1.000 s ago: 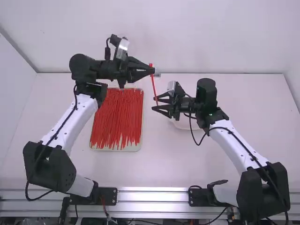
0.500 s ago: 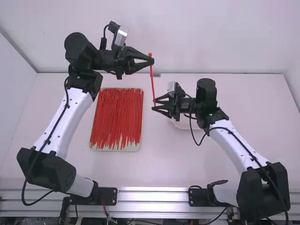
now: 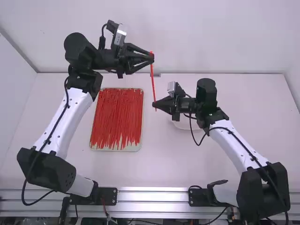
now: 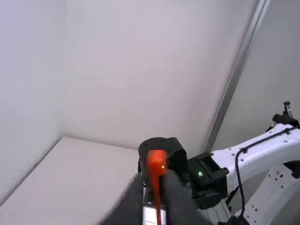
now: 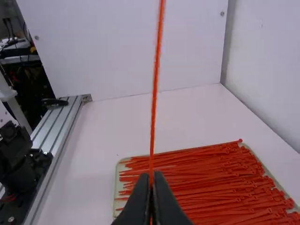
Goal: Fasten the cable tie
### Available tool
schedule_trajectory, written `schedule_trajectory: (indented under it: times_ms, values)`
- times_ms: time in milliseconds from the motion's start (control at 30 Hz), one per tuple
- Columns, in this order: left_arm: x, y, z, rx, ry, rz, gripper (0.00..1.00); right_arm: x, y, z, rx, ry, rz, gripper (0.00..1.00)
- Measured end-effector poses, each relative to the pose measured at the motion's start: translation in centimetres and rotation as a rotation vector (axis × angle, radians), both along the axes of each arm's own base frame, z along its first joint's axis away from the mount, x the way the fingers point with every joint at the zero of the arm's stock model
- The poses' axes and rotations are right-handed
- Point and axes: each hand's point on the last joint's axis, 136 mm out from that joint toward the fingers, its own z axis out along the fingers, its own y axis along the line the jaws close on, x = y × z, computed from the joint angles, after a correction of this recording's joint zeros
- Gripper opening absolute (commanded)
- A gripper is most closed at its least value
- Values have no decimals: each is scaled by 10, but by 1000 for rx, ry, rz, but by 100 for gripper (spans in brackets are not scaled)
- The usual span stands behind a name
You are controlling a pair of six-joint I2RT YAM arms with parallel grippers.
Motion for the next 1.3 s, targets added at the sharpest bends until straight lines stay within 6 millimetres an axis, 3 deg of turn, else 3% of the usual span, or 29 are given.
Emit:
schedule_trajectory:
  times_ms: [33,267,433,700,933,1300]
  values:
    - [0,0,0,-1,-11,1,99,2,0,0,-3,-1,-9,0]
    - [11,0,-13,20,6,42,99,17,-7,8,12,-28,-79,0]
    - [31,2,-27,37,28,148,99,43,-34,16,32,-22,-195,0]
    - [47,5,-28,39,-2,244,99,72,-76,27,52,8,-339,0]
    - [57,9,-28,35,0,305,99,94,-88,46,18,53,-467,0]
    - [78,18,-25,32,-35,446,99,142,-107,36,-191,74,-994,0]
